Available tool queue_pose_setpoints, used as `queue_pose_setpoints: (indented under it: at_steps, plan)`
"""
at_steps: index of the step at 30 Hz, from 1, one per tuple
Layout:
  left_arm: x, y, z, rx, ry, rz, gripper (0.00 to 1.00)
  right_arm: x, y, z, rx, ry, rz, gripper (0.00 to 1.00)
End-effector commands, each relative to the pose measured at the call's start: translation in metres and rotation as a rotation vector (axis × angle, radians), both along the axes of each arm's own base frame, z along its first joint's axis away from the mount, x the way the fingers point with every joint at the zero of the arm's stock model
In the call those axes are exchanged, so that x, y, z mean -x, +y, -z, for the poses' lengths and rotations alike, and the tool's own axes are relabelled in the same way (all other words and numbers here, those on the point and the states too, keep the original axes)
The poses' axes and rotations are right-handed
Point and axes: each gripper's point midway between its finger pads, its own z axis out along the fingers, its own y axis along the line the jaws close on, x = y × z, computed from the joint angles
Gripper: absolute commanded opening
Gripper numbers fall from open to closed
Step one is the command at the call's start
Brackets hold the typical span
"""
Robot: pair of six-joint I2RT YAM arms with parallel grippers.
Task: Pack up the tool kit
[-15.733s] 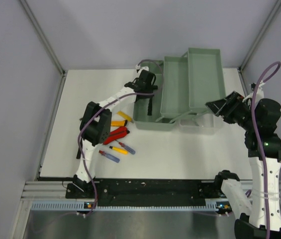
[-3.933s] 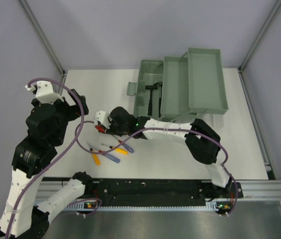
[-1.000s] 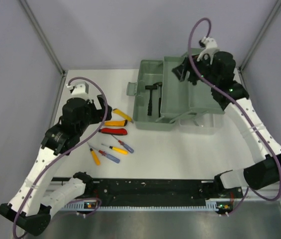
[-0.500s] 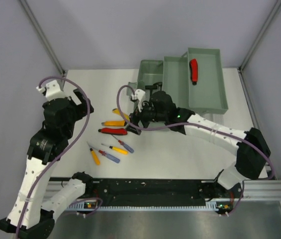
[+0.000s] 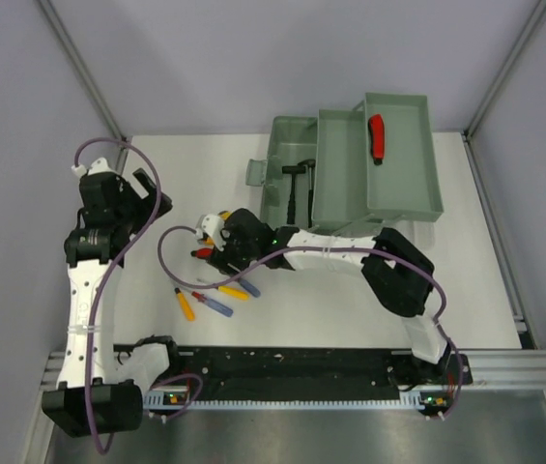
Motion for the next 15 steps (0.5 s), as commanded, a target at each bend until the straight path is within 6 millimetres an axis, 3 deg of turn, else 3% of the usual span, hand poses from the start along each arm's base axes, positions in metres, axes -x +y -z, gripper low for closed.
queue_pose_setpoints:
  at_steps: [1, 8, 15]
  plan:
    - [-0.006, -0.008, -0.017, 0.073, -0.093, 0.039, 0.97, -0.027, 0.008, 0.005, 0.048, -0.111, 0.051, 0.64]
    - [-0.004, -0.007, -0.012, 0.080, -0.088, 0.035, 0.96, -0.052, 0.009, 0.034, 0.118, -0.178, 0.121, 0.61]
    - [0.000, -0.007, -0.006, 0.073, -0.076, 0.044, 0.96, -0.057, 0.015, 0.055, 0.152, -0.178, 0.100, 0.60]
